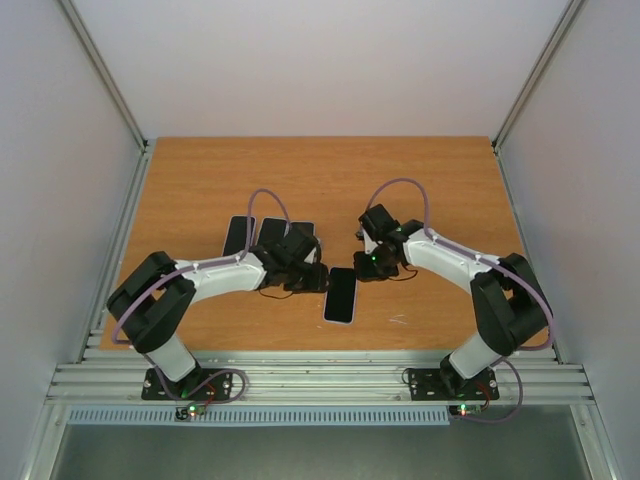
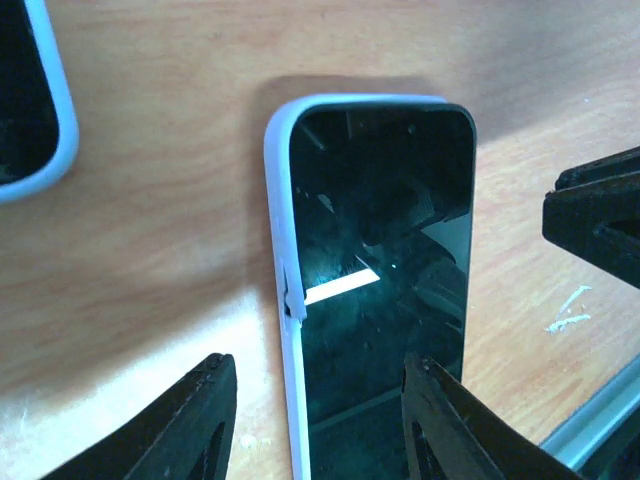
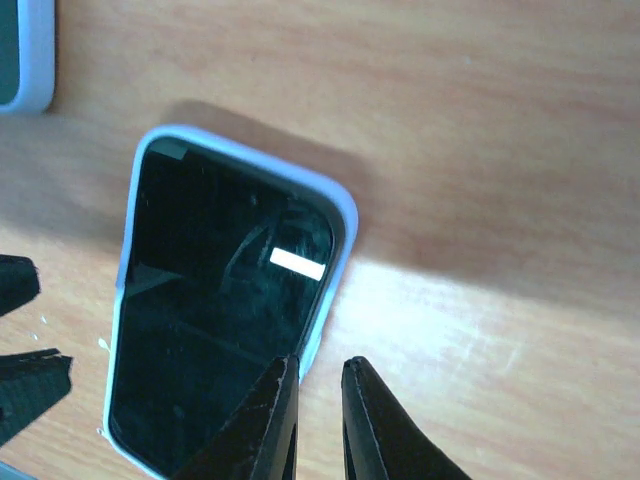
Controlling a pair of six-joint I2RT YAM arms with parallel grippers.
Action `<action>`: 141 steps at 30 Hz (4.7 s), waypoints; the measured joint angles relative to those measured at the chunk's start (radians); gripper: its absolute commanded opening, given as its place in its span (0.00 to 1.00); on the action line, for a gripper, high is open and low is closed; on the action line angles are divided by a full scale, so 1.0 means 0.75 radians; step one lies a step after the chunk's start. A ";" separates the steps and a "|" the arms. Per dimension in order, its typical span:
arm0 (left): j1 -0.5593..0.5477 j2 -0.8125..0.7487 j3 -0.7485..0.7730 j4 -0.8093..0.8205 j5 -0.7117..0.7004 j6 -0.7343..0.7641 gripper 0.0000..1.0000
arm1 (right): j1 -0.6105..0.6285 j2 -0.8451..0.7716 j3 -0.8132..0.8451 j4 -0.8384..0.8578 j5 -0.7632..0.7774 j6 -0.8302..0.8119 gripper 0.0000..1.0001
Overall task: Put the phone into the phone case
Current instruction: Press the phone with the phone case at the bottom right corner of the phone case, then press the phone with the phone case at the top right corner of the phone case, then press the phone with the phone case at the bottom right corner of the phone case, then adjust the phone with the phone case at the center of the board.
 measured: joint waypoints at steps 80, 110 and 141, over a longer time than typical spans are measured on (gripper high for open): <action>-0.162 0.048 -0.014 -0.127 -0.051 0.019 0.43 | 0.158 -0.073 -0.301 0.143 -0.255 0.221 0.18; -0.192 -0.028 -0.068 -0.138 -0.145 -0.027 0.60 | 0.292 -0.056 -0.190 0.056 -0.025 0.253 0.25; -0.309 0.290 0.403 -0.483 -0.400 0.142 0.99 | -0.096 -0.660 -0.347 0.029 0.158 0.113 0.79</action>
